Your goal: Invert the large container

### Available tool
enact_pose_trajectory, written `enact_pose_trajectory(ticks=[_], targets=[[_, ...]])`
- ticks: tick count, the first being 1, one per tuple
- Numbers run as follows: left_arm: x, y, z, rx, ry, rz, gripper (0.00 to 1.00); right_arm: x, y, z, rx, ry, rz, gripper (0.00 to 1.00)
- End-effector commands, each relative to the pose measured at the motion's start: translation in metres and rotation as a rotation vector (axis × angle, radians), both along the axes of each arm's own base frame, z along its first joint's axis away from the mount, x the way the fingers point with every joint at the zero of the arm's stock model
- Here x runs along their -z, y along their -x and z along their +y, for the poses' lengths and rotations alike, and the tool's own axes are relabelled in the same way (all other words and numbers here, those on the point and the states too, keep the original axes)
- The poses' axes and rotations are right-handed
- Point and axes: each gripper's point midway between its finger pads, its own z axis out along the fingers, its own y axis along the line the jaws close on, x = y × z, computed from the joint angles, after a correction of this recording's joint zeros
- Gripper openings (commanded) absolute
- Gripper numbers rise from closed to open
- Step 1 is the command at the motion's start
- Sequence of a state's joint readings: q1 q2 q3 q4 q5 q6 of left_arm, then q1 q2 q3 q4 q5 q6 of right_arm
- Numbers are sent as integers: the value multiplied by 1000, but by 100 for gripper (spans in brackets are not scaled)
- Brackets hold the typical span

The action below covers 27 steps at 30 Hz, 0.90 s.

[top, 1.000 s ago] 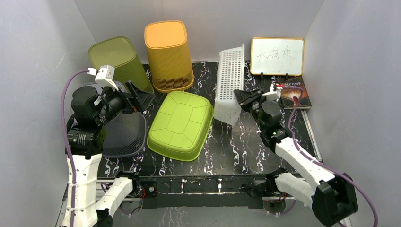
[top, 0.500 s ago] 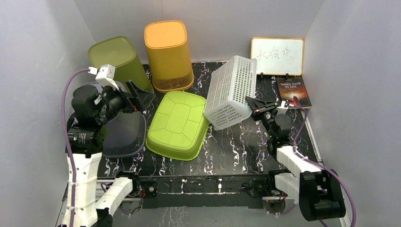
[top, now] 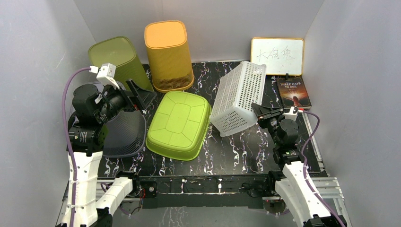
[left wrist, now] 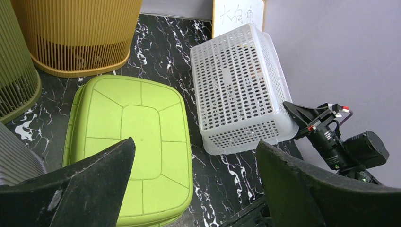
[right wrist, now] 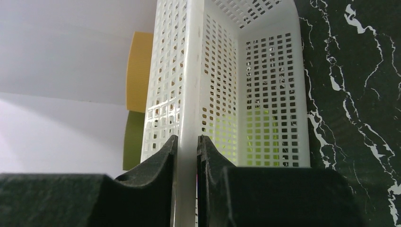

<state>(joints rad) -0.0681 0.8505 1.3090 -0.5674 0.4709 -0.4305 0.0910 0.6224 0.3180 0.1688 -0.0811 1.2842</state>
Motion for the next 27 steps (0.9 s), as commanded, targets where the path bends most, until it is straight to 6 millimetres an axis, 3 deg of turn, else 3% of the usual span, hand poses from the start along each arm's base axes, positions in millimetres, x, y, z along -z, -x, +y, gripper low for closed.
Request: enact_pose_trajectory(ticks=[1,6,15,22,27], targets=[[-2,2,-2,17,5,-8,98,93,27,-6,-15,139,292,1],[3,2,-3,20,7,3,98,116,42,-16,30,155,360,2],[12,-1,-5,30,19,21,98,145,56,-36,114,215,477,14],[17,-2,-5,28,22,33,99,149,59,-45,160,244,508,24],[19,-3,-6,27,24,36,98,147,59,-51,182,265,511,25]])
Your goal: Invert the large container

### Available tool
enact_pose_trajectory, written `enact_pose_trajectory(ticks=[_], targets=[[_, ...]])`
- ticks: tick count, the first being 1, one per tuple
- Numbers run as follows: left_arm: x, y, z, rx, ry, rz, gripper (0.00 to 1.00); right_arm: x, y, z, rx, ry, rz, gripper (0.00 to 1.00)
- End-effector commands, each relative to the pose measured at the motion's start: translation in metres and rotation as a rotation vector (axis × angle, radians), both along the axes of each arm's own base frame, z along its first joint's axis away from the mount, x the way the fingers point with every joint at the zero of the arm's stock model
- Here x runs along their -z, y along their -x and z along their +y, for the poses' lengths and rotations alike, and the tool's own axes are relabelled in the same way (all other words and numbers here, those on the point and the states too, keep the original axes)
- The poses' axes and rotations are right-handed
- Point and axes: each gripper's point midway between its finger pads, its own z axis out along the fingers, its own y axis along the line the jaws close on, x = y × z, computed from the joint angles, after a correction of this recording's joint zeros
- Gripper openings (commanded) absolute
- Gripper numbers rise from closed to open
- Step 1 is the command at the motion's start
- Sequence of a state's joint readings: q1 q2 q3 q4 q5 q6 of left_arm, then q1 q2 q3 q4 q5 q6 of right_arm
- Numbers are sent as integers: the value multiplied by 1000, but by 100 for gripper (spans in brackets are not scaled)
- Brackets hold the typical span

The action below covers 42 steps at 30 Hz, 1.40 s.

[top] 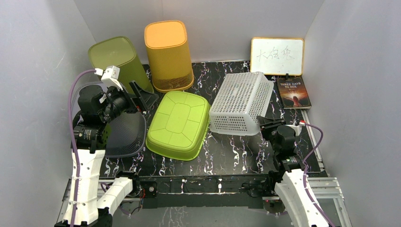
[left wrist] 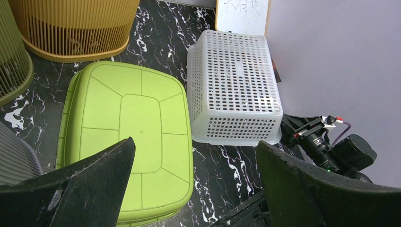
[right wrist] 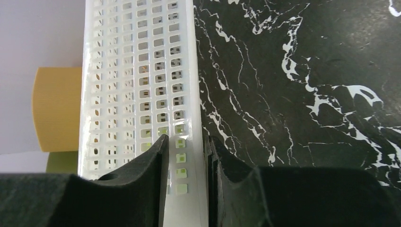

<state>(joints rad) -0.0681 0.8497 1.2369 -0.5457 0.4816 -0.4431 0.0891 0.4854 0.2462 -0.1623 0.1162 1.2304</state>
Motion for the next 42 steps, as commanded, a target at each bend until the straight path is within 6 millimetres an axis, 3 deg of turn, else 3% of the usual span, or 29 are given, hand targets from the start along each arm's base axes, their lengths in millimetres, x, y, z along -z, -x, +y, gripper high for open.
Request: enact_pose_trajectory(ticks=[1,6,11,19,23,26,34,38,39,40,42], targets=[[-5,2,-4,22,15,-19,98,67,33,-14,6,125,273,25],[-3,1,-4,22,18,-15,98,69,35,-18,21,148,288,26],[-1,2,-4,22,18,-10,98,78,39,-20,24,157,322,48],[-1,2,-3,19,15,-11,98,82,39,-25,34,195,356,49],[1,3,-3,20,13,-6,98,74,35,-26,15,226,340,50],[8,-1,-3,20,9,13,98,49,26,-25,-23,283,291,53],[33,-13,-2,17,-22,92,98,-72,-15,-42,-51,580,121,61],[48,-16,0,12,-37,130,98,-117,-37,-41,-77,668,50,67],[52,-17,1,10,-42,141,98,-121,-44,-39,-99,680,51,88],[58,-17,1,9,-50,155,98,-119,-54,-35,-130,687,69,97],[67,-18,4,3,-67,184,98,-123,-70,-25,-187,688,73,98]])
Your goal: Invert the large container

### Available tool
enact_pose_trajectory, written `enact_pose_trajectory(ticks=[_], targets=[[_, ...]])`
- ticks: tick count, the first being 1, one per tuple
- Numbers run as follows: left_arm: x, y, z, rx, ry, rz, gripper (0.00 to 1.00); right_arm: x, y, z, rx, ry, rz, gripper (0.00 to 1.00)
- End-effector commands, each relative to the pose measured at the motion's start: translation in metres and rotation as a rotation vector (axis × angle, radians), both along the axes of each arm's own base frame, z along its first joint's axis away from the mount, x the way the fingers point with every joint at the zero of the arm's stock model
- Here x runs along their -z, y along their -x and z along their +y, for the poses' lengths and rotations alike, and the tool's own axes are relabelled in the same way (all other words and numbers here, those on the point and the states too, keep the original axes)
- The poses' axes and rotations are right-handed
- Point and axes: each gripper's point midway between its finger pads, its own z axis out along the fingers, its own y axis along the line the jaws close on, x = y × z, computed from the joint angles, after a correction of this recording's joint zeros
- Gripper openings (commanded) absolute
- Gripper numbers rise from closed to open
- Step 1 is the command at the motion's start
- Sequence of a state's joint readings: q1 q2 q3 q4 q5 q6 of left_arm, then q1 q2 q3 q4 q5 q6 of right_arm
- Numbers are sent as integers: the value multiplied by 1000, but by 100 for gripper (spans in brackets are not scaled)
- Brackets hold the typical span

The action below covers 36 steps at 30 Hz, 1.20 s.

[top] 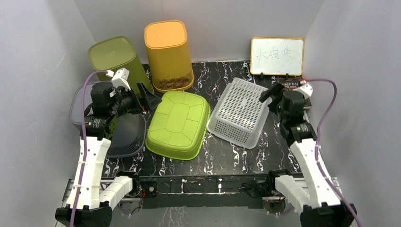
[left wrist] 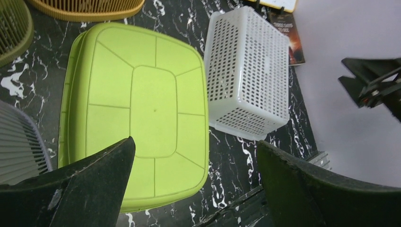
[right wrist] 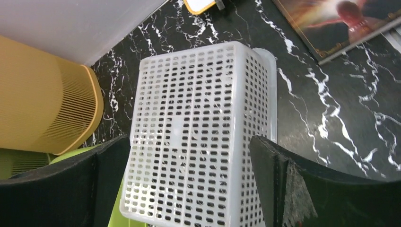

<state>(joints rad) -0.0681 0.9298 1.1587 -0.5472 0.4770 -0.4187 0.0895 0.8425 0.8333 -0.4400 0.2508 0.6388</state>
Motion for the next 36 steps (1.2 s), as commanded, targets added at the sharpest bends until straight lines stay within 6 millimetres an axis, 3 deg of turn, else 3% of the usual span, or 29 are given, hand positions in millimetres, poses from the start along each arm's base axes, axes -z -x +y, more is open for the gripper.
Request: enact_pose_trajectory(ticks=[1,5,7,8,11,15,22,27,36], targets=[[19,1,5,-4,-47,49,98,-22,-40,15,-123,80,2,98],[33,-1,14,-36,-99,81,98,-49,-74,44,-193,148,-23,98],[38,-2,17,-44,-112,93,98,-60,-87,73,-234,245,-19,98],[40,-3,17,-43,-115,100,98,-60,-91,101,-287,301,-6,98],[45,-4,17,-37,-123,113,98,-48,-103,158,-420,412,53,98],[50,-5,19,-35,-143,124,98,-19,-107,208,-593,386,119,98],[58,-9,22,-38,-174,144,98,-22,-98,215,-639,349,36,98],[60,-13,21,-29,-173,146,98,-33,-91,204,-620,383,-13,98],[54,-13,20,-30,-167,131,98,-29,-87,190,-572,423,4,98]])
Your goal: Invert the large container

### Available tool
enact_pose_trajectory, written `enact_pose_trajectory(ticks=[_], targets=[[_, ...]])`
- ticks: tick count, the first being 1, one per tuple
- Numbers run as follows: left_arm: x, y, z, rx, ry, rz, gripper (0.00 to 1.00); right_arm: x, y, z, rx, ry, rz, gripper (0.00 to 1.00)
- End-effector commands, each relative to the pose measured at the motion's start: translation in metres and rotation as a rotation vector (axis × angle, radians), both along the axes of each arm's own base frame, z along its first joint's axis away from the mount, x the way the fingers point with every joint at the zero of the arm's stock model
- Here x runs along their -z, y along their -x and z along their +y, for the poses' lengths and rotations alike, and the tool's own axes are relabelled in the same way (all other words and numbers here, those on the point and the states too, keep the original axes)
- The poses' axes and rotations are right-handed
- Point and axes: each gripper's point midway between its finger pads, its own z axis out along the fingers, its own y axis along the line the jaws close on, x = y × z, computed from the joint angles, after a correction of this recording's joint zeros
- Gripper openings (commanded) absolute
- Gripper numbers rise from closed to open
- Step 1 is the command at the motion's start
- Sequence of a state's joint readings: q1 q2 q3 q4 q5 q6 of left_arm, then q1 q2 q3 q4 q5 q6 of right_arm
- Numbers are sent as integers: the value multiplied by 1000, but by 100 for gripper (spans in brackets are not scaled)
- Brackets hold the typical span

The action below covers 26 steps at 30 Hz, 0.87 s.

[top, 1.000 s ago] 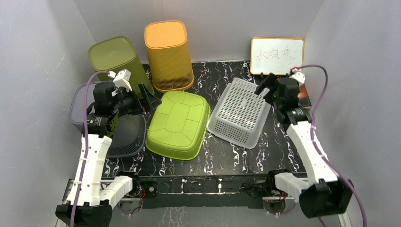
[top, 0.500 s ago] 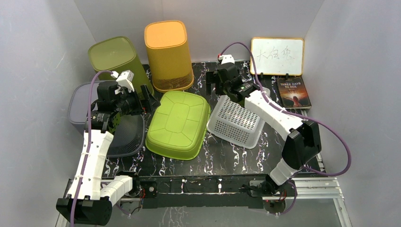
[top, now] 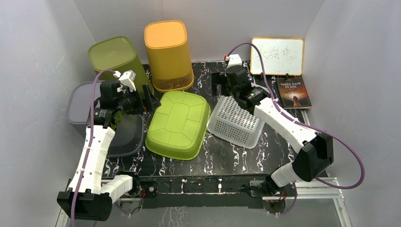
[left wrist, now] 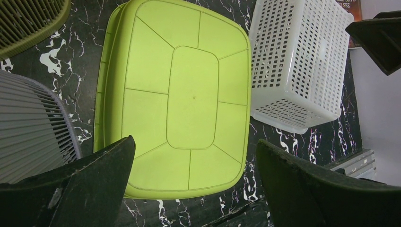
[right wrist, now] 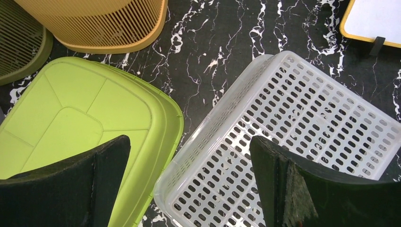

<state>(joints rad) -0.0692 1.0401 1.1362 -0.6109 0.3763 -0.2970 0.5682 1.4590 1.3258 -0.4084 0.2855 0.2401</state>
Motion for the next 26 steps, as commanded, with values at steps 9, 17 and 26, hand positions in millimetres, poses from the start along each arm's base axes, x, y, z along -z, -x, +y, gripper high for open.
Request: enact_pose_trajectory(ticks=[9,17,26], targets=[[-5,5,2,1,-12,-15,98,-19,-3,-6,36,-12,-69,98],[-5,6,2,2,-11,-15,98,-21,-2,-10,36,6,-82,98],[-4,6,2,3,-10,-14,98,-23,0,-14,41,17,-101,98]])
